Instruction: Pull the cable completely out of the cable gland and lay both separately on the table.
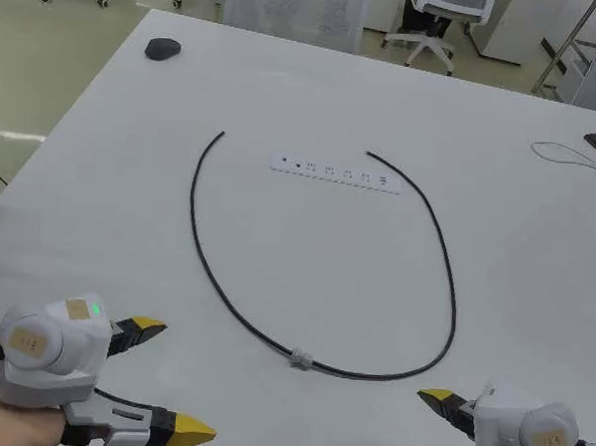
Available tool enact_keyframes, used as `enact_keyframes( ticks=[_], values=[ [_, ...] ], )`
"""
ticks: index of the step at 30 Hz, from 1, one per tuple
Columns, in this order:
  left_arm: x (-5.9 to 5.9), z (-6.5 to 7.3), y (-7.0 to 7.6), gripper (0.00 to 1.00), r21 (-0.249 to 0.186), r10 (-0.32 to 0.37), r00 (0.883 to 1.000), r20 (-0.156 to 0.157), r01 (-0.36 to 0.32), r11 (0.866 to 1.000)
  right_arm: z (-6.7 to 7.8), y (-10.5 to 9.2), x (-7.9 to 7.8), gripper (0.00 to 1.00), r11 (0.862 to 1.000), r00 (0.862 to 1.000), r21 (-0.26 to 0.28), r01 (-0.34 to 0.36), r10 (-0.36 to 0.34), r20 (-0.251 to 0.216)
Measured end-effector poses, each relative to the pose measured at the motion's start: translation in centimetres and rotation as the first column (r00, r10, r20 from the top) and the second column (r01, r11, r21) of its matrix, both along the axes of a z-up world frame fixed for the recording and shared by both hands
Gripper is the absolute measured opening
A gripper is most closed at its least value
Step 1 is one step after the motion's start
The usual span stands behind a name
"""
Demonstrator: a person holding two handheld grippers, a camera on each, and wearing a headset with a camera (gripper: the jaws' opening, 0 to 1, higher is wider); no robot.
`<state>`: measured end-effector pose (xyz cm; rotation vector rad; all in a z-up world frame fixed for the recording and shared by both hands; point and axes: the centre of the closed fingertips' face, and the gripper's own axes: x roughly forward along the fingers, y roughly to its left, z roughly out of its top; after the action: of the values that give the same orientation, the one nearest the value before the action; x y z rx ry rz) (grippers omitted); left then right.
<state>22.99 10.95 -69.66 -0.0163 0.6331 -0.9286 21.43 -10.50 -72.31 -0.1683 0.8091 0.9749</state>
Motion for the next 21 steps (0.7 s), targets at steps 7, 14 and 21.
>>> enact_keyframes(
  ticks=[7,14,21],
  values=[
    [0.5,1.0,0.3,0.96,-0.005,0.003,1.0,0.016,-0.003,1.0,0.9,-0.5,0.3,0.99,0.998,0.999,0.039,0.043,-0.043,0.003],
    [0.4,1.0,0.2,0.98,-0.005,-0.003,1.0,0.015,0.003,1.0,1.2,-1.7,1.0,0.99,0.993,0.995,0.061,0.102,-0.103,0.008],
    [0.5,1.0,-0.1,0.99,-0.025,0.01,1.0,0.013,-0.01,1.0,1.5,-2.2,1.3,0.99,0.988,0.991,0.077,0.135,-0.135,-0.005]
  ],
)
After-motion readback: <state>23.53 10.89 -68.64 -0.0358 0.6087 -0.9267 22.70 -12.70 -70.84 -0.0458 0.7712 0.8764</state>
